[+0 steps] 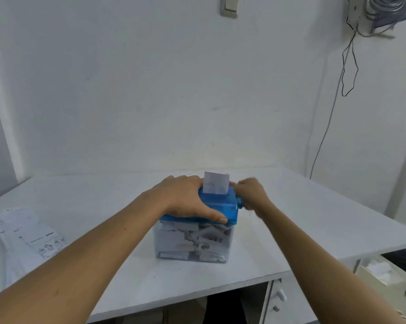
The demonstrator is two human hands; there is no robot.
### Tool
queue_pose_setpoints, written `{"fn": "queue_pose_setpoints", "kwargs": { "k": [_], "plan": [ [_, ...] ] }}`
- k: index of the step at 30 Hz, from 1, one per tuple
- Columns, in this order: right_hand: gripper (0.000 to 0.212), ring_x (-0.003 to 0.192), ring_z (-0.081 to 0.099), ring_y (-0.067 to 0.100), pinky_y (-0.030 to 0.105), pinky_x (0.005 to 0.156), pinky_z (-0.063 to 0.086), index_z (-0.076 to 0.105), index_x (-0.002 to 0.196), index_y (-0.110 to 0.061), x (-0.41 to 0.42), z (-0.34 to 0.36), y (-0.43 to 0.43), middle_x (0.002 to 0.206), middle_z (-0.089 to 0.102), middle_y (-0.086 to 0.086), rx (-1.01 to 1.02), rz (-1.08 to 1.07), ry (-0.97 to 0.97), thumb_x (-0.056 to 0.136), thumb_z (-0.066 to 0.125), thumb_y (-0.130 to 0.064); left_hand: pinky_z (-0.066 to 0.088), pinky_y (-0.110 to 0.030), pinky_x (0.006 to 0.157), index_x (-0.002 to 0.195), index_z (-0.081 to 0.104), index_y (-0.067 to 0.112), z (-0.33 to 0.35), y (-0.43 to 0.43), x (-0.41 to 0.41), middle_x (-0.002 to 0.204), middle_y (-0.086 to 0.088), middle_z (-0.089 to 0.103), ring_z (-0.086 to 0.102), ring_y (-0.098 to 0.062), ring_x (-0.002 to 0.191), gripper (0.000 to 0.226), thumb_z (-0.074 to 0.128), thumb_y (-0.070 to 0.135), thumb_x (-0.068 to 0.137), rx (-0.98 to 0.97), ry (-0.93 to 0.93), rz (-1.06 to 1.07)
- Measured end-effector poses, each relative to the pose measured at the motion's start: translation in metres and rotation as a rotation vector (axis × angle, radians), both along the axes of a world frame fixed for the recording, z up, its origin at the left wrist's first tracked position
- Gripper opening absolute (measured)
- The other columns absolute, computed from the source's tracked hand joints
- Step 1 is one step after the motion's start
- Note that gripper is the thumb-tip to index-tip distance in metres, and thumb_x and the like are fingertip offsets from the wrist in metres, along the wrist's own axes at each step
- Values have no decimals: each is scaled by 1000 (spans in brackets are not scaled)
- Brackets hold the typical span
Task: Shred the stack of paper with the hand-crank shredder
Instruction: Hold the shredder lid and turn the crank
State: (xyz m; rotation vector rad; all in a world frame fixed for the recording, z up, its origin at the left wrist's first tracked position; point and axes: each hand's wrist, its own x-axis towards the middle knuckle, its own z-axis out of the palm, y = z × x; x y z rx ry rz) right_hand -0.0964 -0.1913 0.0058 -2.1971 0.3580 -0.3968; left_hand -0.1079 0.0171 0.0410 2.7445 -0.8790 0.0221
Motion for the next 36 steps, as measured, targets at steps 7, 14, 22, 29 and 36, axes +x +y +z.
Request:
{"fn": "queue_pose_setpoints", "kwargs": {
  "k": [7, 14, 22, 29, 36],
  "plan": [
    [38, 31, 48, 8, 18, 37, 37, 58, 68, -2, -33, -48, 9, 50, 60, 6, 79, -30, 85, 102, 49, -16, 44, -31, 79, 111, 46, 49, 1, -3, -8, 106, 19, 56, 56, -11, 95, 66, 61, 92, 64, 48, -45, 23],
    [51, 40, 49, 13, 24, 47, 41, 61, 72, -4, -108, -40, 14, 53, 60, 5, 142, 131, 84, 105, 40, -38, 43, -33, 86, 111, 52, 53, -1, -3, -3, 101, 26, 56, 55, -6, 93, 71, 55, 100, 57, 52, -51, 23],
    [45, 44, 34, 15, 26, 45, 33, 44, 60, -16, -132, 13, 22, 54, 33, 1, 397, 317, -221, 99, 57, -36, 46, -39, 95, 123, 47, 60, -2, -2, -1, 109, 25, 59, 59, -5, 94, 82, 50, 102, 53, 65, -46, -14],
    [40, 45, 49, 11, 25, 46, 42, 57, 72, -12, -44, 27, 10, 59, 57, -3, 224, 58, -327, 97, 57, -43, 39, -37, 102, 148, 33, 51, -3, -2, 2, 135, 23, 53, 52, -9, 111, 105, 48, 102, 57, 100, -51, -10],
    [40, 55, 50, 14, 27, 52, 47, 53, 78, -10, -7, -20, -2, 64, 56, 2, 245, 21, -179, 97, 60, -45, 40, -38, 102, 143, 38, 53, -4, -1, 2, 126, 25, 55, 55, -8, 108, 104, 43, 104, 53, 87, -50, -21]
  ]
}}
